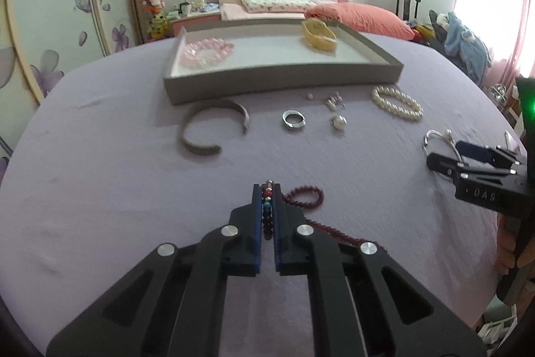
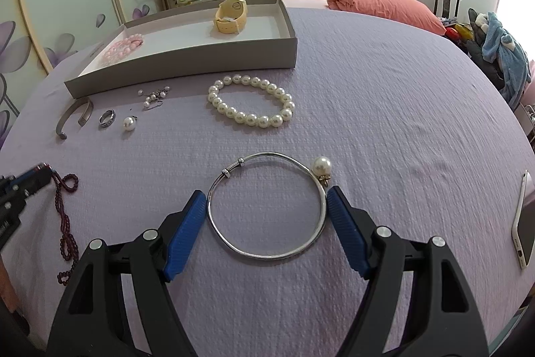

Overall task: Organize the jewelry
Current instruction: 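Lift and carry the bangle and necklace with both tools toward the gray tray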

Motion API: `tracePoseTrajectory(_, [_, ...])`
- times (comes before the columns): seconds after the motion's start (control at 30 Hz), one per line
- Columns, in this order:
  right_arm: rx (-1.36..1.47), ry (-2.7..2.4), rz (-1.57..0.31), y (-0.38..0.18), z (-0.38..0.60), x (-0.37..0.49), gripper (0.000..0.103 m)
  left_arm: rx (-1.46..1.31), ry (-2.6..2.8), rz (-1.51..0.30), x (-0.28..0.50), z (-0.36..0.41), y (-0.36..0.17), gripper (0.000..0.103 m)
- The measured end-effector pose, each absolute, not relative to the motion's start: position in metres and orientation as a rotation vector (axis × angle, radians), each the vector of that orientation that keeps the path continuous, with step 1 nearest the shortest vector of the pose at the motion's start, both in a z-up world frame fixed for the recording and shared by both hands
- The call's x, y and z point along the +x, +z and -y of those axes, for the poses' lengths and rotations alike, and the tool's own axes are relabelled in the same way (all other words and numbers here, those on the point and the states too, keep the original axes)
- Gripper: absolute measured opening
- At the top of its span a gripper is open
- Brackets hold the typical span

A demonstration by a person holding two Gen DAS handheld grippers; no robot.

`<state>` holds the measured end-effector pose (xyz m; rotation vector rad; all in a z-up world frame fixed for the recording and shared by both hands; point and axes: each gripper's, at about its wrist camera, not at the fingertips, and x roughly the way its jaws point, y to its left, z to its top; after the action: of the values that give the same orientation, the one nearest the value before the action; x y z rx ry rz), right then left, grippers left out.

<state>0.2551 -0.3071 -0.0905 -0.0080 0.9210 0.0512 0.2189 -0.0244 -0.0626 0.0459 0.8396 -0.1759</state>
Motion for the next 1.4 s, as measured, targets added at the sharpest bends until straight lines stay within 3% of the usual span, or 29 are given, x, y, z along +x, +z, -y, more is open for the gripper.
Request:
tracePoseTrajectory(0.87, [-0.009,0.102,-0.887,-0.082,0.303,0.244,0.073,-0.049,-0.148,-0.653,0.209,-0.01,-0.001,0.006])
tracePoseTrajectory(1.4, [-0.036,0.126,-0.689,-0.032,0.289,0.22,0.073,-0.065,-0.172,-0.512,0.183,-0.013,0.04,0.006])
